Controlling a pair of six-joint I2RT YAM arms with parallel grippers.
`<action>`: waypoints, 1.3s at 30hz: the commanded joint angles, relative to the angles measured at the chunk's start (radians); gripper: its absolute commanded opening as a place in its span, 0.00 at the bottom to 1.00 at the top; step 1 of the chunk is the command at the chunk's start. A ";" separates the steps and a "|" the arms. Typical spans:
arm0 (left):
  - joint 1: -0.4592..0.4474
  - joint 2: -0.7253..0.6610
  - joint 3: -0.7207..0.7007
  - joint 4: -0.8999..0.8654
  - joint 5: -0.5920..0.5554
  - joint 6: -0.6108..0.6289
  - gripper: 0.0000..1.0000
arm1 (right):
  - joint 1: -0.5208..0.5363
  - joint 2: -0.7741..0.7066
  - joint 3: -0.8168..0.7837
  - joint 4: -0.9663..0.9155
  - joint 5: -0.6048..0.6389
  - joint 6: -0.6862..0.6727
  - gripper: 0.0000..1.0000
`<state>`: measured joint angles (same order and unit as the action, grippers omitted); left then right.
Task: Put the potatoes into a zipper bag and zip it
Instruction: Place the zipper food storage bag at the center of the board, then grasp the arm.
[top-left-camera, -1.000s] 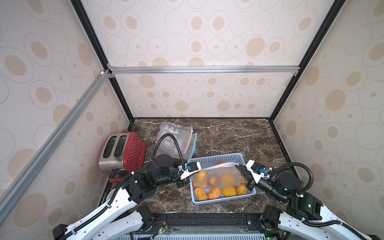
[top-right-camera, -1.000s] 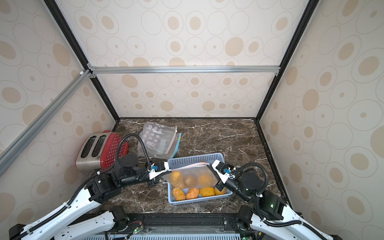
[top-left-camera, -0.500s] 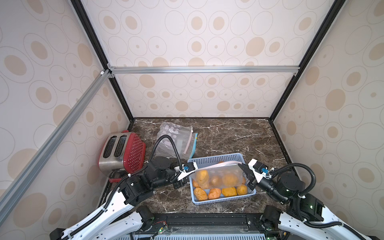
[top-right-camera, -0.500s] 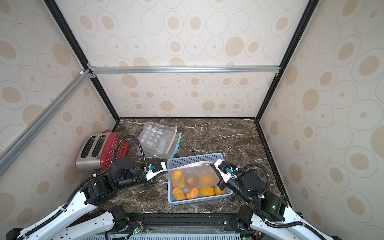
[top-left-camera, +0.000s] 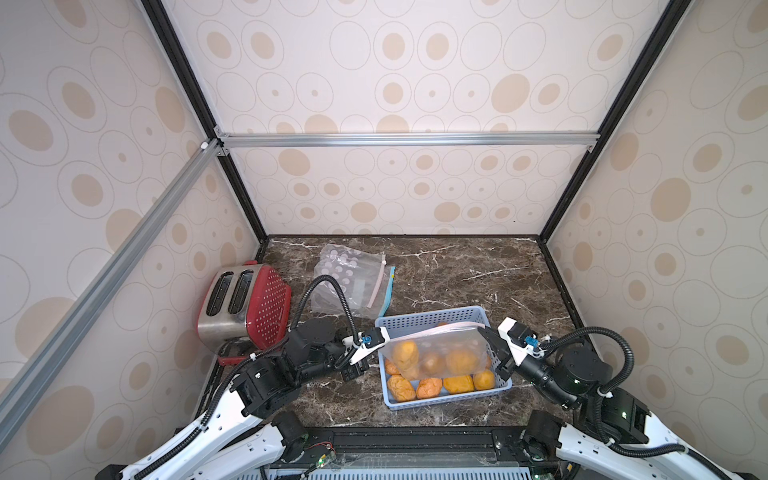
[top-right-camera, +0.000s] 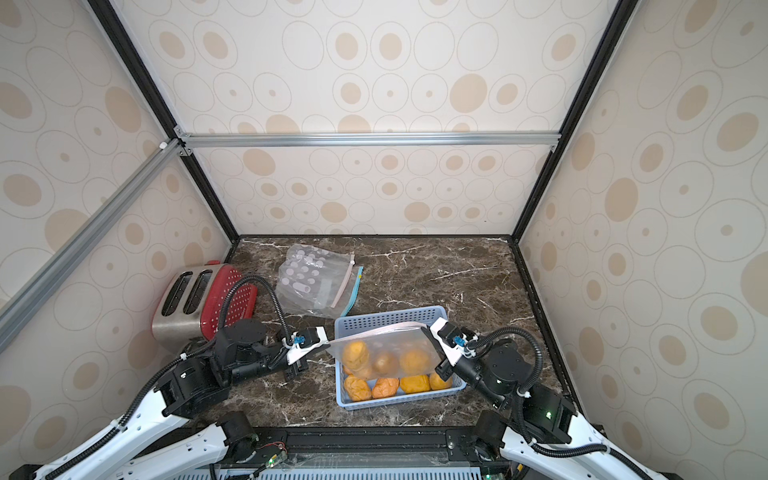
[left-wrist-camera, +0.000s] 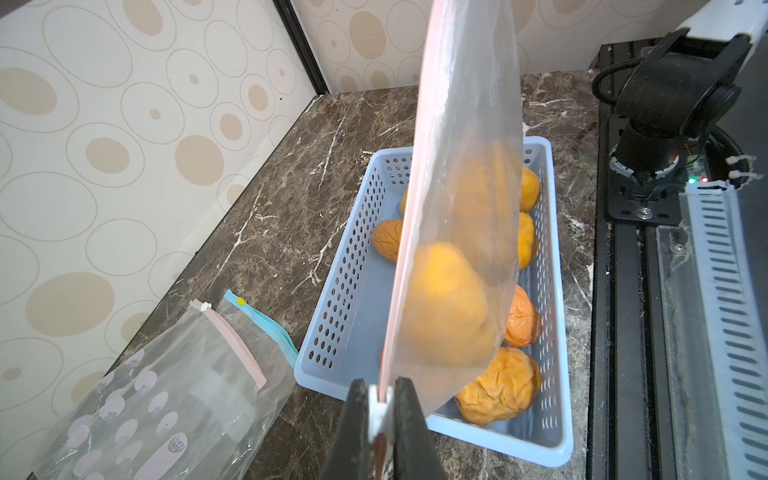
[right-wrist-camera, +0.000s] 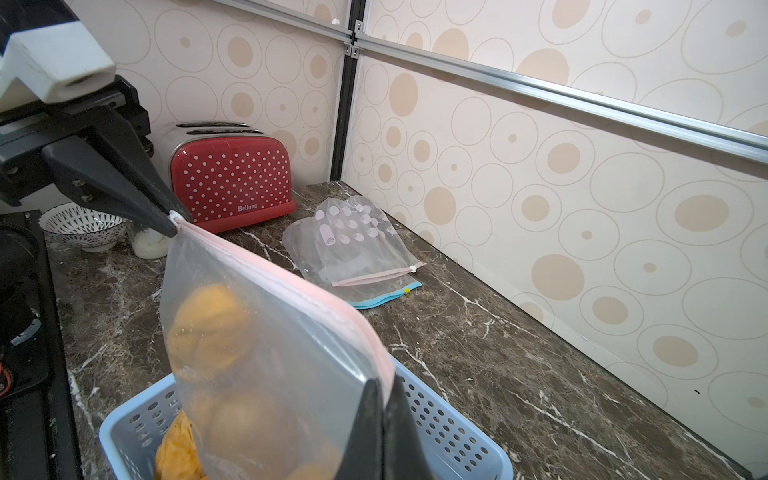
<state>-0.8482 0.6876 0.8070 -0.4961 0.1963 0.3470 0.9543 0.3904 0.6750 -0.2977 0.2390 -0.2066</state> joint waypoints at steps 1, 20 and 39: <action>0.003 -0.021 -0.008 -0.035 -0.036 -0.009 0.03 | -0.004 0.009 0.013 0.048 0.021 0.011 0.00; 0.004 -0.006 0.004 0.103 -0.247 -0.052 0.70 | -0.004 0.223 0.082 0.210 -0.111 0.030 0.00; 0.006 -0.095 -0.147 0.232 -0.311 -0.414 0.90 | -0.444 0.685 0.439 0.348 -0.333 0.072 0.00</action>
<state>-0.8478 0.6025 0.6598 -0.2760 -0.1360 -0.0257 0.5858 1.0519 1.0477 -0.0265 0.0174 -0.1776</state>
